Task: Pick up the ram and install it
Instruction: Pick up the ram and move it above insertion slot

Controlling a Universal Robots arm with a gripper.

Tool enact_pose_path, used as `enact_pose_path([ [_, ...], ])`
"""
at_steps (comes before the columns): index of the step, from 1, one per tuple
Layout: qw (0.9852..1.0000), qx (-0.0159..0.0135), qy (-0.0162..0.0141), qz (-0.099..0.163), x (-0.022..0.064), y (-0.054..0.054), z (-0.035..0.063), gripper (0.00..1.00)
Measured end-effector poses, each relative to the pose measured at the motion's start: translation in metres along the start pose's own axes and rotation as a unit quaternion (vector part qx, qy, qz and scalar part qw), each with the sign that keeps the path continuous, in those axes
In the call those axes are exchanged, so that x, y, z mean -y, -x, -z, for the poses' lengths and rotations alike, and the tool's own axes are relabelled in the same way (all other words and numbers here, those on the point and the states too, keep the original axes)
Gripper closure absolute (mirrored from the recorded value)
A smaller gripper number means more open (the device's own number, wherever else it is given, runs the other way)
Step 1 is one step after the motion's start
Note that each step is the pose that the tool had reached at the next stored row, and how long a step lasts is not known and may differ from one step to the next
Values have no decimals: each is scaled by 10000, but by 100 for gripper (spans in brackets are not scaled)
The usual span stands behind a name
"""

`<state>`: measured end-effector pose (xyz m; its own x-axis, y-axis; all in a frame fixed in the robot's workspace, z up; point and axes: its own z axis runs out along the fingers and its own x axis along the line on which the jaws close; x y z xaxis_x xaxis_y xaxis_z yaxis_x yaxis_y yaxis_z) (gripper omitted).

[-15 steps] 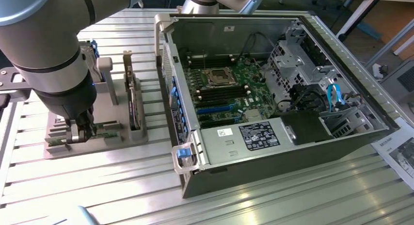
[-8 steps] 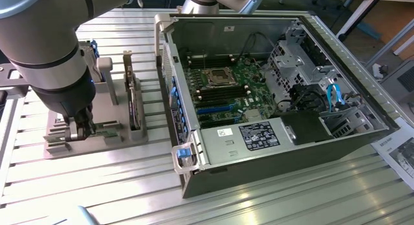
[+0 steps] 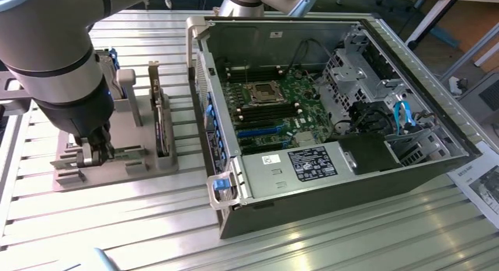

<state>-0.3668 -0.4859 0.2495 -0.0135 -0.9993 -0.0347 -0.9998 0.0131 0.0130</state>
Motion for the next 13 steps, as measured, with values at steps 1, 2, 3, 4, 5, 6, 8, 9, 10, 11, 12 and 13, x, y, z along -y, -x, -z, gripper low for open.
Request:
enact_pose_path([
  [1,10000,9,1,27,0,0,6,88],
  [2,10000,15,2,48,0,0,11,88],
  [3,10000,22,3,68,0,1,14,88],
  [4,10000,33,3,94,0,1,17,88],
  [5,9999,34,3,100,1,1,18,88],
  [6,9999,34,3,100,1,1,18,88],
  [8,9999,34,4,101,0,1,19,88],
  [9,9999,34,4,101,0,1,19,88],
  [10,9999,34,4,101,0,1,19,88],
  [11,9999,34,4,101,0,1,19,88],
  [12,9999,34,4,101,0,1,19,88],
  [13,9999,34,4,101,0,1,21,88],
])
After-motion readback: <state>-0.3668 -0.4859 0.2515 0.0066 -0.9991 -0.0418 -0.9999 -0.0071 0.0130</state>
